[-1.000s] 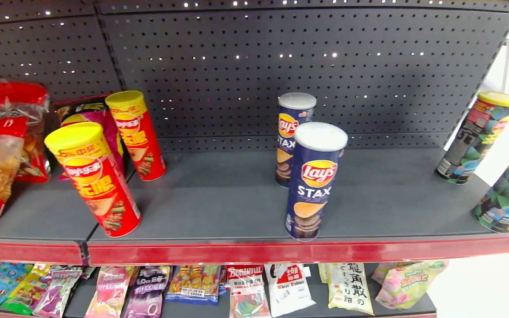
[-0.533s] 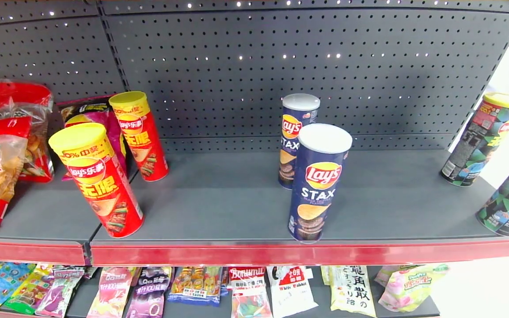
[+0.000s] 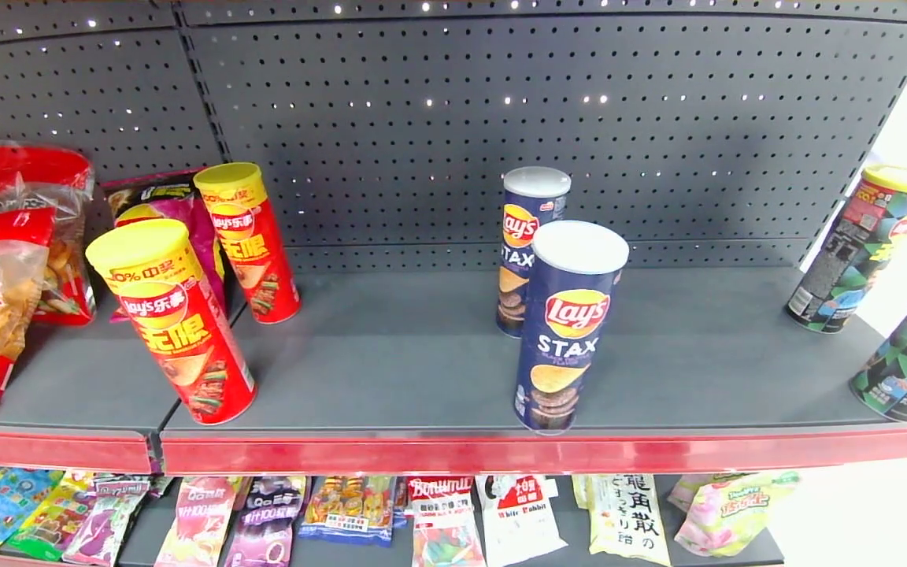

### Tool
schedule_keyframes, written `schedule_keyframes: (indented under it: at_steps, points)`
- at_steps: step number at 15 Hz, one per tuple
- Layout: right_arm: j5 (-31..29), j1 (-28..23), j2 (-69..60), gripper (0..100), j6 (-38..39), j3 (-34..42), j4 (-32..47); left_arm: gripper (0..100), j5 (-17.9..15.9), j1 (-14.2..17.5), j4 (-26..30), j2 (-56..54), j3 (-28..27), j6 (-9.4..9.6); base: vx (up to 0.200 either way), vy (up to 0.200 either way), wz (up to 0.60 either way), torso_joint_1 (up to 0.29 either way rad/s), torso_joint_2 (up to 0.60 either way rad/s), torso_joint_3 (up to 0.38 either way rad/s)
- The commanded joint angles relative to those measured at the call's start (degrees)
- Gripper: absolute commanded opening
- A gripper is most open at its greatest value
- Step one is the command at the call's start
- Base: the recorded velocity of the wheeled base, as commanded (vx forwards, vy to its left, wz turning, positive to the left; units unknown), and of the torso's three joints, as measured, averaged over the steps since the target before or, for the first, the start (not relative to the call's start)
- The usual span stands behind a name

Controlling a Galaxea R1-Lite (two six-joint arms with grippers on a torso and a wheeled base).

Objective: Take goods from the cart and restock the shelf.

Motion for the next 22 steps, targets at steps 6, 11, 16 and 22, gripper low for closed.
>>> schedule_keyframes:
  at_steps: [6,11,16,22]
  points:
    - [-6.75,10.28,27.6,100,-0.72,-7.14,-0.18,100,2.12,-0.01,-0.06,0.2,0.74,-2.17,0.0,0.0,0.0,0.0,0.0,0.0]
    - [-7.37,13.44,35.95,100,-0.55,-9.42,-0.18,100,2.12,-0.01,0.03,0.2,0.74,-1.91,0.0,0.0,0.0,0.0,0.0,0.0]
    - [-9.83,13.44,43.34,100,-0.46,-13.81,-0.18,100,2.12,-0.01,0.03,0.2,0.74,-2.0,0.0,0.0,0.0,0.0,0.0,0.0]
    - [-14.14,13.53,49.31,100,-0.55,-17.15,-0.26,100,2.12,-0.01,0.03,0.2,0.74,-2.0,0.0,0.0,0.0,0.0,0.0,0.0]
